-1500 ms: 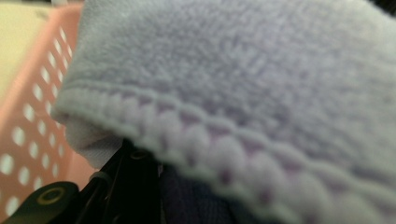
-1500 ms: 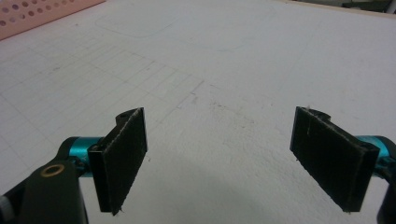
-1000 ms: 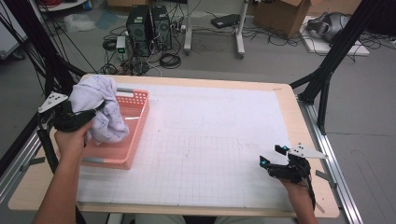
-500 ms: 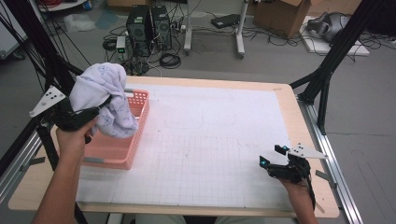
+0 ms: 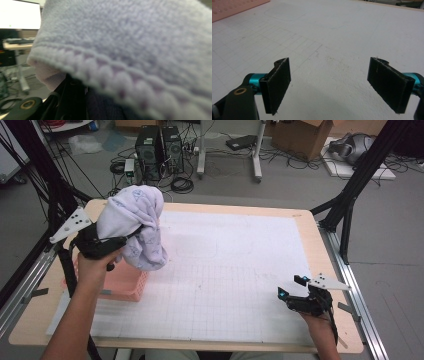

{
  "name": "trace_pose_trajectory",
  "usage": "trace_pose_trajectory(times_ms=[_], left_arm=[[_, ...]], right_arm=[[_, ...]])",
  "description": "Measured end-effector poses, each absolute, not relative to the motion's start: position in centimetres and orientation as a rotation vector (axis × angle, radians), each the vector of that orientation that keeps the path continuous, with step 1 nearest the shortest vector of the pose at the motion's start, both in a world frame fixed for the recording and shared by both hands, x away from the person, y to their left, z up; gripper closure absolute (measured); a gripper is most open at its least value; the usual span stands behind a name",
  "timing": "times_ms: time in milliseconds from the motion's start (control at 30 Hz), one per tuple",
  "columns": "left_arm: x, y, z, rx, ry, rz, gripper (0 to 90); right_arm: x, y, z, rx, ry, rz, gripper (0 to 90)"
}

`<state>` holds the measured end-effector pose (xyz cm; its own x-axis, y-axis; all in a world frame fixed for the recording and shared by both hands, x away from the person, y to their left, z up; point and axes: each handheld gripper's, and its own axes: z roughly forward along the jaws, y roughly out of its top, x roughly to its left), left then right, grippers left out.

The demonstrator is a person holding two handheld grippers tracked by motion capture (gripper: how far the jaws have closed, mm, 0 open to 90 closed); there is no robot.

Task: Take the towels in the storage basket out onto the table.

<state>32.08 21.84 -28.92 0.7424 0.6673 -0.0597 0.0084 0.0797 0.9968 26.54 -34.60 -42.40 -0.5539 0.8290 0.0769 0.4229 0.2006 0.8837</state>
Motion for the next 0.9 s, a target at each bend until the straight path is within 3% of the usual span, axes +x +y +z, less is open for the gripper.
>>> trace_pose_trajectory(times_ms=[367, 900], left_arm=[[32.0, 16.6, -29.5, 1.453, 0.483, 0.425, 59.4], [33.4, 8.4, -34.6, 1.576, 0.441, 0.294, 58.9]], right_arm=[[26.6, -34.4, -42.4, 1.151, 2.072, 1.311, 17.9], [26.9, -34.3, -42.6, 1.144, 2.089, 1.306, 17.9]])
